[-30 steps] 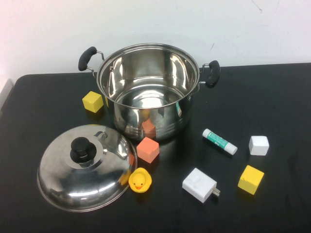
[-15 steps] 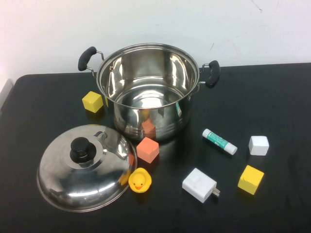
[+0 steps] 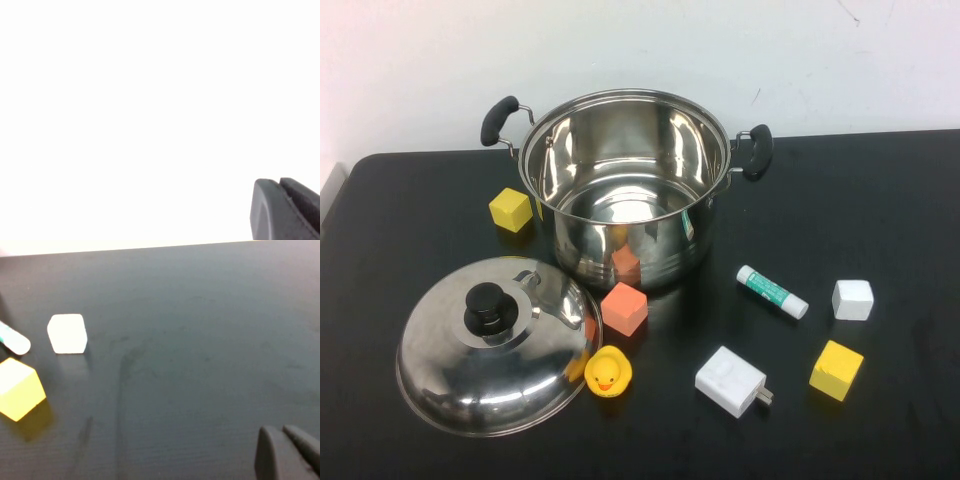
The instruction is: Cover the pot
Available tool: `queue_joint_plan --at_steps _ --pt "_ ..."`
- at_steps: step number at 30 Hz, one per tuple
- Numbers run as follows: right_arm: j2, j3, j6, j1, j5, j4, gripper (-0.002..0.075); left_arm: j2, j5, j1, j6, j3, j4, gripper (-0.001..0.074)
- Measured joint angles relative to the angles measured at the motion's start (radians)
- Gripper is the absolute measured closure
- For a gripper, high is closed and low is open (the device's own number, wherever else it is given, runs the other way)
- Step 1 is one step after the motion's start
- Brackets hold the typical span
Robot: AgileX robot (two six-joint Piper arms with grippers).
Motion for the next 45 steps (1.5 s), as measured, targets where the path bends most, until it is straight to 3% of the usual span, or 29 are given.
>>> queue_joint_plan --at_steps 7,12,15,20,26,29,33,38,45 --pt "0.0 0.0 0.0 0.0 0.0 0.0 0.0728 -0.001 -0.074 0.0 0.007 0.0 -0.043 0.0736" --pt "0.0 0.0 0.0 0.0 0.0 0.0 0.0728 0.015 0.192 0.0 0.139 -0.112 -0.061 0.0736" --pt "0.0 0.0 0.0 0.0 0.0 0.0 0.0728 0.105 0.222 0.0 0.156 -0.204 -0.061 0.0736" --pt "0.0 0.0 0.0 0.0 0.0 0.0 0.0728 0.316 0.153 0.0 0.061 -0.304 -0.036 0.0736" --pt "0.0 0.0 0.0 0.0 0.0 0.0 0.0728 0.647 -0.093 0.0 -0.009 -0.322 0.16 0.0727" --pt "0.0 0.0 0.0 0.0 0.0 0.0 0.0728 0.828 -0.196 0.0 -0.067 -0.328 0.29 0.0654" --pt "0.0 0.0 0.0 0.0 0.0 0.0 0.0728 1.053 -0.331 0.0 -0.131 -0.355 0.44 0.0456" --pt "0.0 0.0 0.0 0.0 0.0 0.0 0.0728 1.283 -0.38 0.0 -0.187 -0.402 0.522 0.0239" --pt "0.0 0.0 0.0 0.0 0.0 0.0 0.0728 1.492 -0.407 -0.002 -0.17 -0.411 0.561 0.0187"
